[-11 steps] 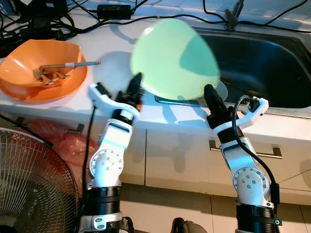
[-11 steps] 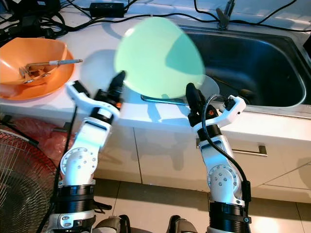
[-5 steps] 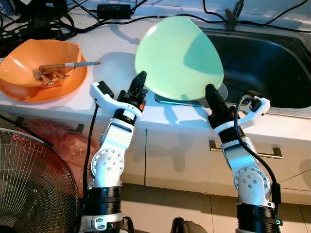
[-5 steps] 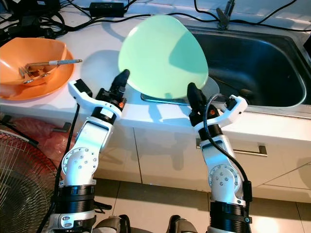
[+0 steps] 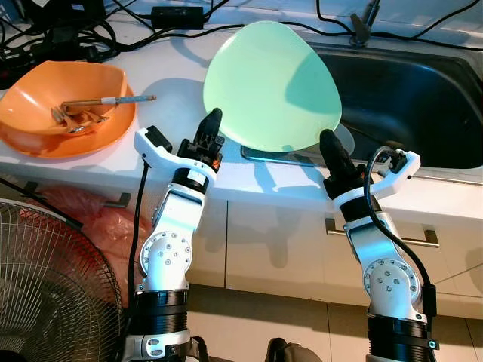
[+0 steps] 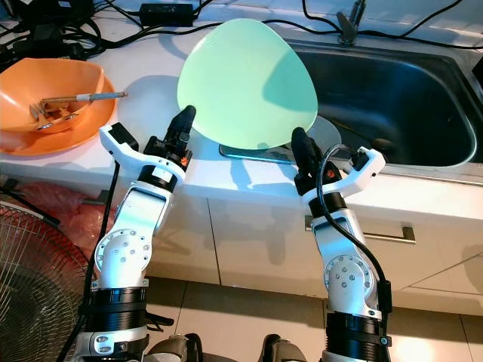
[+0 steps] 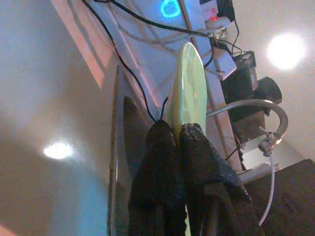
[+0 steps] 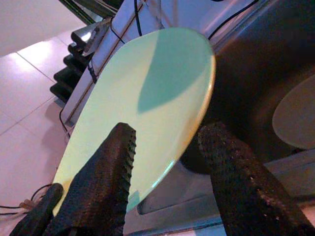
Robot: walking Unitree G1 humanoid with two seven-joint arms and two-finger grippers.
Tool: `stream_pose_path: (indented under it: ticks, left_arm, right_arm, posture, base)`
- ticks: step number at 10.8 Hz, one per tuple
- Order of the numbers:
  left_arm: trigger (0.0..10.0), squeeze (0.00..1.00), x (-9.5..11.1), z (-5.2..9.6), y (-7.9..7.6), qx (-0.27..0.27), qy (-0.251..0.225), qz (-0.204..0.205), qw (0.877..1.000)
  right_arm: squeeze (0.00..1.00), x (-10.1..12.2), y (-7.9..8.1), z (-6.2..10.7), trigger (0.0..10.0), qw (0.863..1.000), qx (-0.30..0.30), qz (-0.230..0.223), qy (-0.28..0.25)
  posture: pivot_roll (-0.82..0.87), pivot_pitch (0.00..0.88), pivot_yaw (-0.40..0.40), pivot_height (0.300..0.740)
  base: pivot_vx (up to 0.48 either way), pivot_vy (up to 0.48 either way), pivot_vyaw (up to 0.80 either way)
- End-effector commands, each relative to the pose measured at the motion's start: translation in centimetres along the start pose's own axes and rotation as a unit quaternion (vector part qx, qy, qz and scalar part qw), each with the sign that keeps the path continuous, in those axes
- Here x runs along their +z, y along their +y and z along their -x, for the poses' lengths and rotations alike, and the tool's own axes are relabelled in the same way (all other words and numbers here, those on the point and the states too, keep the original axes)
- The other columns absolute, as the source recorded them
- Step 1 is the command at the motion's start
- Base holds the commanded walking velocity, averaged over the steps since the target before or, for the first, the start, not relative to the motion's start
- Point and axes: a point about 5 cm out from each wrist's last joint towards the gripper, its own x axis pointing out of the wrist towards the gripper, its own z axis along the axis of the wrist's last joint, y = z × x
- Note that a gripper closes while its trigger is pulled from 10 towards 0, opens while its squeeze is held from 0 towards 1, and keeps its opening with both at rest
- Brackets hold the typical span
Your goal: Kitchen organization
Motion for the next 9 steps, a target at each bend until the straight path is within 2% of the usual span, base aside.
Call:
stream_pose_path:
  ticks: [1,6,9]
  left_arm:
    - [10.0,0.0,-0.3,-0.8,-3.5,-0.07,-0.017,0.039,0.997]
    - [10.0,0.0,-1.0,-0.6,-4.1,-0.092,0.008,0.042,0.995]
    - [10.0,0.0,-1.7,-0.5,-4.0,-0.092,0.029,0.037,0.995]
  right_arm:
    - [0.0,0.3,-0.2,0.0,10.0,1.0,-0.006,0.001,-0.008]
    - [0.0,0.2,-0.1,-0.1,10.0,1.0,-0.003,0.004,-0.007]
    - [0.0,0.3,0.0,-0.2,10.0,1.0,0.001,0.0,-0.008]
  posture:
    - [0.03,0.155,-0.012,0.74]
    - [0.03,0.149,-0.011,0.74]
    - [0.03,0.155,-0.013,0.74]
  base:
    - [0.0,0.0,0.0]
    - [0.0,0.0,0.0]
    - [0.0,0.0,0.0]
